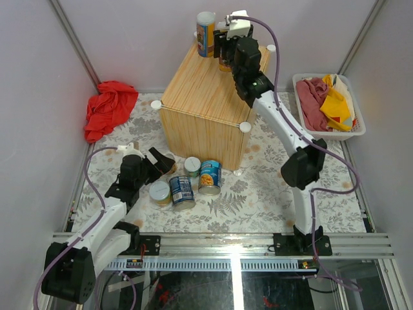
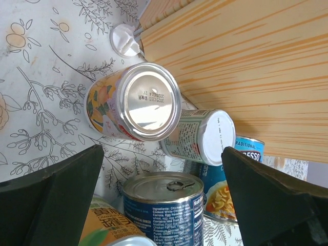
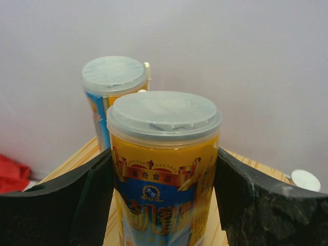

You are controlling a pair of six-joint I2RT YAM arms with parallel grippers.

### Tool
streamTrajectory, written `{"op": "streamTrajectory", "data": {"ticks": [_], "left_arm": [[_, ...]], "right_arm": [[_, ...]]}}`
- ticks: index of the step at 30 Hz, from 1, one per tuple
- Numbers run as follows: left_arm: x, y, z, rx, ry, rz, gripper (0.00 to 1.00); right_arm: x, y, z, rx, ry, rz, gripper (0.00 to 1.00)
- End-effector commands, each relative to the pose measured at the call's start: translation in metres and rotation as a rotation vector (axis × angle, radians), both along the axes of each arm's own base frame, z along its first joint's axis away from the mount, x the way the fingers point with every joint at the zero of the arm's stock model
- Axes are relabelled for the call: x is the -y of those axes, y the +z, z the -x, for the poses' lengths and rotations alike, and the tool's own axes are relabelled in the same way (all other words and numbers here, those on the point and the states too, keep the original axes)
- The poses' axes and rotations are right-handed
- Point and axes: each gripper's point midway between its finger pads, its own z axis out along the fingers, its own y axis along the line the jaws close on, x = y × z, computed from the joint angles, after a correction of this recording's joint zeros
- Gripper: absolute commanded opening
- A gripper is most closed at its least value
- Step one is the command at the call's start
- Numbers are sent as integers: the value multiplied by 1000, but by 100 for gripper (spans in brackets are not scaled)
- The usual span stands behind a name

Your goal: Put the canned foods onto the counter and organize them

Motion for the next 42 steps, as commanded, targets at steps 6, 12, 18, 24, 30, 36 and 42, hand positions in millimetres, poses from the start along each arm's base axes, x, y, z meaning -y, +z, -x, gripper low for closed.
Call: {"op": "streamTrajectory", "data": {"ticks": [6, 12, 18, 24, 30, 36, 42], "left_arm": [[10, 24, -22, 121, -49, -1, 100], [11, 19, -26, 116, -60, -13, 100], [14, 14, -30, 103, -75, -11, 100], [15, 11, -32, 100, -83, -15, 100], [15, 10, -30, 101, -89, -19, 100], [15, 10, -28, 99, -89, -11, 100], [18, 12, -28, 100, -96, 7, 100]], "right_arm": [[38, 111, -12, 430, -95, -131, 0], [57, 103, -28, 454, -137, -124, 0], [72, 95, -36, 460, -171, -109, 0], [77, 81, -43, 446, -188, -97, 0], [81, 61, -43, 415, -201, -87, 0], [87, 43, -36, 375, -222, -84, 10], [91, 31, -36, 329, -236, -77, 49]]}}
